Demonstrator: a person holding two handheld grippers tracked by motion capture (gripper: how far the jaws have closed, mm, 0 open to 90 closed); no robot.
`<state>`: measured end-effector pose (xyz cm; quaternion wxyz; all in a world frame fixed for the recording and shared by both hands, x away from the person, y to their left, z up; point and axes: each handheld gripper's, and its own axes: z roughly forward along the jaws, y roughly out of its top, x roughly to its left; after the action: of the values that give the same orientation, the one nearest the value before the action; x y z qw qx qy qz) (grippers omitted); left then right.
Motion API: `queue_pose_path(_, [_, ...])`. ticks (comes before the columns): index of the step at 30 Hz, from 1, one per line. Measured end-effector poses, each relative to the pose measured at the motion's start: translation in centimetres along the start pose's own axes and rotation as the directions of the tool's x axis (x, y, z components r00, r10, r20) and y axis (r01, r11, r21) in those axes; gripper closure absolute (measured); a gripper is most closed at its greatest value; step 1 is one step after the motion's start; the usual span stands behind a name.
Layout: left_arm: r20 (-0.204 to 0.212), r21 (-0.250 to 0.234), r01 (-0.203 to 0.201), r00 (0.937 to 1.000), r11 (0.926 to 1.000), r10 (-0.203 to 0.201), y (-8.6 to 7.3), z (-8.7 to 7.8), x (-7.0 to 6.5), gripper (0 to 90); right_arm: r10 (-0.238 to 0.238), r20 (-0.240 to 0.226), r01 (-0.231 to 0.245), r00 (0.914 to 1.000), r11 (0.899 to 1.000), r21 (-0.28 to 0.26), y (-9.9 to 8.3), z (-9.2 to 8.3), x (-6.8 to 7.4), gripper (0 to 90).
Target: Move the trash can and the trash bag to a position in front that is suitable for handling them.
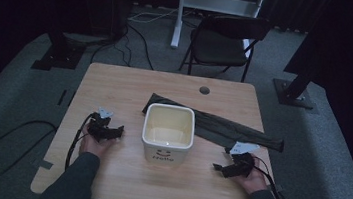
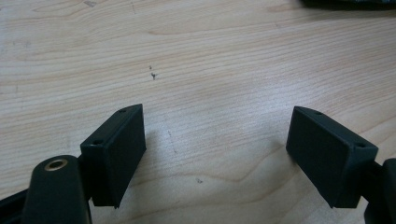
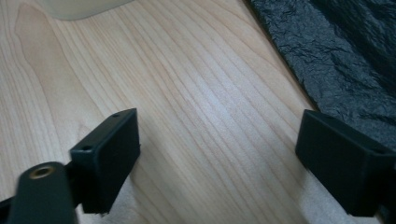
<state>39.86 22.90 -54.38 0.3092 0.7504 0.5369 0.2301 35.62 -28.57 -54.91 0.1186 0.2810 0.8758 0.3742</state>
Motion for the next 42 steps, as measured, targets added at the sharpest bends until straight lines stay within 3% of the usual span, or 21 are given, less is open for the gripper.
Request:
queue_pose_path(2, [-0.001, 0.001, -0.001, 1.0, 1.0, 0.001, 0.0, 0.0, 0.0, 19.6, 0.005, 0.005, -0.005, 1.0, 1.0, -0.003, 0.0, 0.0, 0.1, 17.5])
queue_pose_path(6, [0.008, -0.001, -0.01, 0.9999, 0.9999, 0.01, 0.0, 0.0, 0.0, 20.2, 0.008, 0.008, -0.008, 0.9999, 1.0, -0.023, -0.1, -0.3, 0.6, 34.8])
queue_pose_path(9, [0.015, -0.004, -0.018, 0.9997, 0.9998, 0.018, 0.0, -0.1, 0.0, 23.0, 0.016, 0.014, -0.016, 0.9998, 1.0, -0.013, 0.1, -0.4, 0.7, 42.7])
queue_pose_path(10, [0.019, -0.007, -0.021, 0.9996, 0.9998, 0.021, 0.0, -0.1, 0.0, 24.2, 0.019, 0.017, -0.019, 0.9997, 1.0, -0.006, 0.3, -0.4, 0.8, 49.1])
queue_pose_path(11, [0.025, -0.013, -0.025, 0.9994, 0.9996, 0.025, -0.1, -0.2, -0.1, 26.1, 0.023, 0.022, -0.023, 0.9995, 1.0, 0.013, 0.5, -0.5, 1.0, 56.1])
queue_pose_path(13, [0.034, -0.014, -0.033, 0.9988, 0.9993, 0.034, -0.1, -0.3, -0.4, 35.3, 0.011, 0.036, -0.012, 0.9993, 1.0, 0.021, 1.5, -0.5, 1.8, 59.9])
queue_pose_path(16, [0.041, -0.001, -0.035, 0.9985, 0.9994, 0.035, 0.0, -0.6, -0.8, 48.8, 0.006, 0.061, -0.007, 0.9981, 1.0, 0.013, 2.6, -0.5, 2.5, 62.1])
queue_pose_path(17, [0.054, 0.0, -0.046, 0.9975, 0.999, 0.045, 0.0, -0.7, -0.9, 48.8, 0.006, 0.061, -0.007, 0.9981, 1.0, 0.013, 2.6, -0.5, 2.5, 62.1])
queue_pose_path(18, [0.07, 0.005, -0.063, 0.9956, 0.998, 0.063, 0.0, -0.8, -1.0, 52.7, 0.016, 0.067, -0.017, 0.9976, 1.0, 0.014, 2.9, -0.6, 2.6, 62.1])
queue_pose_path(19, [0.112, 0.02, -0.078, 0.9908, 0.9967, 0.076, 0.1, -1.0, -1.3, 58.7, 0.036, 0.065, -0.037, 0.9972, 0.999, 0.013, 3.4, -0.6, 2.6, 64.5])
queue_pose_path(20, [0.112, 0.02, -0.078, 0.9908, 0.9967, 0.076, 0.1, -1.0, -1.3, 60.3, 0.036, 0.065, -0.037, 0.9972, 0.999, 0.013, 3.4, -0.6, 2.6, 64.5])
queue_pose_path(22, [0.175, 0.013, -0.084, 0.9813, 0.9964, 0.08, 0.5, -1.5, -2.1, 61.8, 0.055, 0.055, -0.056, 0.997, 0.998, 0.012, 4.4, -0.7, 2.8, 68.4])
queue_pose_path(23, [0.175, 0.013, -0.084, 0.9813, 0.9964, 0.08, 0.5, -1.5, -2.1, 62.2, 0.055, 0.054, -0.055, 0.997, 0.998, 0.003, 4.7, -0.7, 2.8, 68.6])
queue_pose_path(30, [0.253, -0.028, -0.112, 0.9606, 0.9933, 0.115, 1.4, -2.5, -4.2, 62.8, 0.064, 0.037, -0.063, 0.9973, 0.997, -0.038, 6.8, 0.1, 3.0, 68.0])
queue_pose_path(34, [0.299, -0.056, -0.128, 0.9439, 0.9902, 0.139, 2.0, -3.0, -5.7, 62.7, 0.052, 0.049, -0.05, 0.9974, 0.998, -0.041, 8.5, 1.4, 3.3, 67.8])
queue_pose_path(35, [0.299, -0.056, -0.128, 0.9439, 0.9902, 0.139, 2.0, -3.0, -5.7, 62.7, 0.052, 0.049, -0.05, 0.9974, 0.998, -0.041, 8.5, 1.4, 3.3, 67.8])
queue_pose_path(36, [0.312, -0.062, -0.13, 0.9392, 0.9896, 0.143, 2.2, -3.2, -6.2, 62.7, 0.056, 0.05, -0.053, 0.9972, 0.997, -0.047, 9.2, 1.8, 3.3, 68.0])
queue_pose_path(40, [0.315, -0.08, -0.138, 0.9362, 0.9871, 0.157, 2.4, -3.6, -6.8, 62.6, 0.068, 0.049, -0.066, 0.9965, 0.996, -0.053, 9.9, 2.4, 3.0, 68.5])
queue_pose_path(42, [0.317, -0.081, -0.144, 0.9345, 0.9862, 0.163, 2.5, -3.6, -7.1, 62.4, 0.109, 0.033, -0.107, 0.9935, 0.992, -0.066, 10.6, 2.7, 2.6, 69.4])
